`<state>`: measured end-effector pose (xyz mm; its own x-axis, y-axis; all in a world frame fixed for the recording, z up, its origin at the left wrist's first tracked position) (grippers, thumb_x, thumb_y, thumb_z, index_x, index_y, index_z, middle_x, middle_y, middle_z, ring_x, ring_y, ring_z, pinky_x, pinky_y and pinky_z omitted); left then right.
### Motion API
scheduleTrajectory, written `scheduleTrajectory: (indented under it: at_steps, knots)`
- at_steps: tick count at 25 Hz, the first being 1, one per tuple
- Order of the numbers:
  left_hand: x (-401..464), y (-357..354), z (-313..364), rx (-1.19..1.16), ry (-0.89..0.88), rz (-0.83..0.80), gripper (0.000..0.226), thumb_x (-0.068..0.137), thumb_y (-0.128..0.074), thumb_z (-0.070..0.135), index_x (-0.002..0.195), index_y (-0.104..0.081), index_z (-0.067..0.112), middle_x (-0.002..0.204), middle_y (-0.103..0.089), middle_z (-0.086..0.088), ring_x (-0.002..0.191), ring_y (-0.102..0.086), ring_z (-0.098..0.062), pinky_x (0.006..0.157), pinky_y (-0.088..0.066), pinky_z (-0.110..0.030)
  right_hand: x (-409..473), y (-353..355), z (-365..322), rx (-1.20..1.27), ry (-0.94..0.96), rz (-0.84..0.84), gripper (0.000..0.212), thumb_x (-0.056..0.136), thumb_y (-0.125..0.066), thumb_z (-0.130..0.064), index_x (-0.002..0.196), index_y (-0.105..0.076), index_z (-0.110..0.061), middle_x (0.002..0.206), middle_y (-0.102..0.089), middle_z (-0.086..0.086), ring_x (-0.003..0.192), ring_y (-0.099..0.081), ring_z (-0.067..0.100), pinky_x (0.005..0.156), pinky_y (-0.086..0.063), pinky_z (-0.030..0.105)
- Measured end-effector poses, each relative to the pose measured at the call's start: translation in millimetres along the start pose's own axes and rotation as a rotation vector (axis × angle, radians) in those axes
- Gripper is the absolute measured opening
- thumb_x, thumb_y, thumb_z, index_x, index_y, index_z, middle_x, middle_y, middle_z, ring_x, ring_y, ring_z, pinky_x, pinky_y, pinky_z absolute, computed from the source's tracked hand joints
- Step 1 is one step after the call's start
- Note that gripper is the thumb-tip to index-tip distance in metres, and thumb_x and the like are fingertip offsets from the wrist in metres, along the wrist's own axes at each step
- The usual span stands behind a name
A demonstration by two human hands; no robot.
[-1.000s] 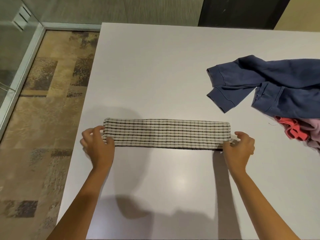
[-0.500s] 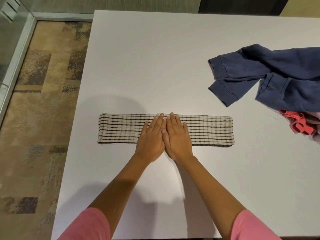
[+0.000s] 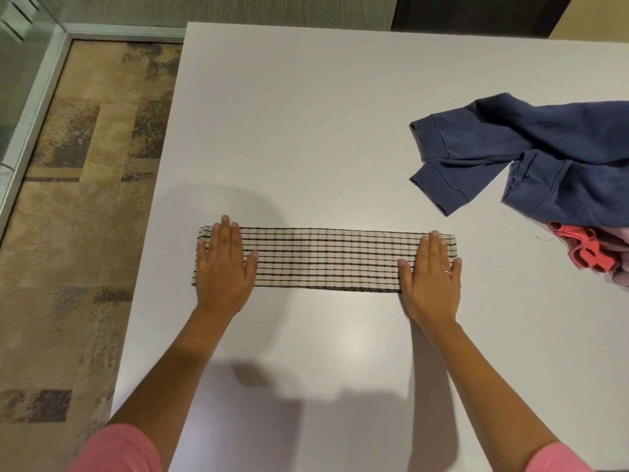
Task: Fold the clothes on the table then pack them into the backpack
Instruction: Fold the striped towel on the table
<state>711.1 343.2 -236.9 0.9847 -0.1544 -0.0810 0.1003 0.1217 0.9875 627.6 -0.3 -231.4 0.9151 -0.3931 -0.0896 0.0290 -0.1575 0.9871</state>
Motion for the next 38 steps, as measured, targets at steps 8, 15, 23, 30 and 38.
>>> scheduleTrajectory:
  at_steps: [8,15,23,30,38]
  knots:
    - [-3,5,-8,-0.001,0.132,0.037,0.061,0.097,-0.025,0.047,0.144,-0.038,0.011,0.150,-0.035,-0.013,0.140,-0.027,-0.035,0.110,-0.019,-0.060,-1,3,18,-0.032,-0.046,-0.024,0.069,0.096,-0.008,-0.053,0.152,-0.017,-0.014,0.160,-0.010,0.006,0.147,-0.009,0.032,0.113,-0.010,0.061]
    - [15,45,0,-0.116,0.135,-0.156,0.036,0.093,-0.044,0.055,0.099,-0.062,0.025,0.108,-0.059,0.003,0.118,-0.040,-0.026,0.099,-0.022,-0.049,-32,6,-3,0.129,-0.047,0.118,0.049,0.098,-0.041,-0.025,0.143,-0.038,-0.007,0.154,-0.026,0.018,0.143,-0.019,0.039,0.111,-0.017,0.060]
    - [57,41,111,-0.208,-0.168,-0.449,0.034,0.087,-0.051,0.061,0.098,-0.062,0.031,0.099,-0.055,0.010,0.108,-0.048,-0.018,0.090,-0.025,-0.041,-52,4,-39,0.358,-0.141,0.119,0.046,0.090,-0.061,-0.017,0.134,-0.049,-0.006,0.144,-0.037,0.018,0.136,-0.031,0.035,0.100,-0.036,0.055]
    - [63,57,124,-0.524,-0.233,-0.846,0.039,0.085,-0.068,0.043,0.065,-0.054,0.012,0.059,-0.043,0.004,0.057,-0.041,-0.011,0.062,-0.030,-0.028,-54,14,-25,0.528,-0.141,0.082,0.051,0.089,-0.064,-0.014,0.135,-0.047,-0.005,0.145,-0.033,0.016,0.134,-0.032,0.031,0.110,-0.031,0.043]
    - [58,124,140,-0.984,-0.187,-0.536,0.021,0.085,-0.071,0.034,0.104,-0.065,0.025,0.082,-0.072,0.002,0.077,-0.066,-0.008,0.083,-0.049,-0.030,-64,63,-55,1.302,-0.625,-0.181,0.038,0.089,-0.062,-0.042,0.118,-0.045,-0.023,0.098,-0.066,0.005,0.088,-0.066,0.020,0.084,-0.055,0.042]
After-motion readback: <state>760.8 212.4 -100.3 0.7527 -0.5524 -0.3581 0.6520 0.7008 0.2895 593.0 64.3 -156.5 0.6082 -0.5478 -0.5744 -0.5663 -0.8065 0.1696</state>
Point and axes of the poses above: each hand's wrist, its own x-axis towards the middle knuckle, its own y-axis out of the back of the hand, z = x × y, the point moved 2 cm from there along x, towards the middle knuckle
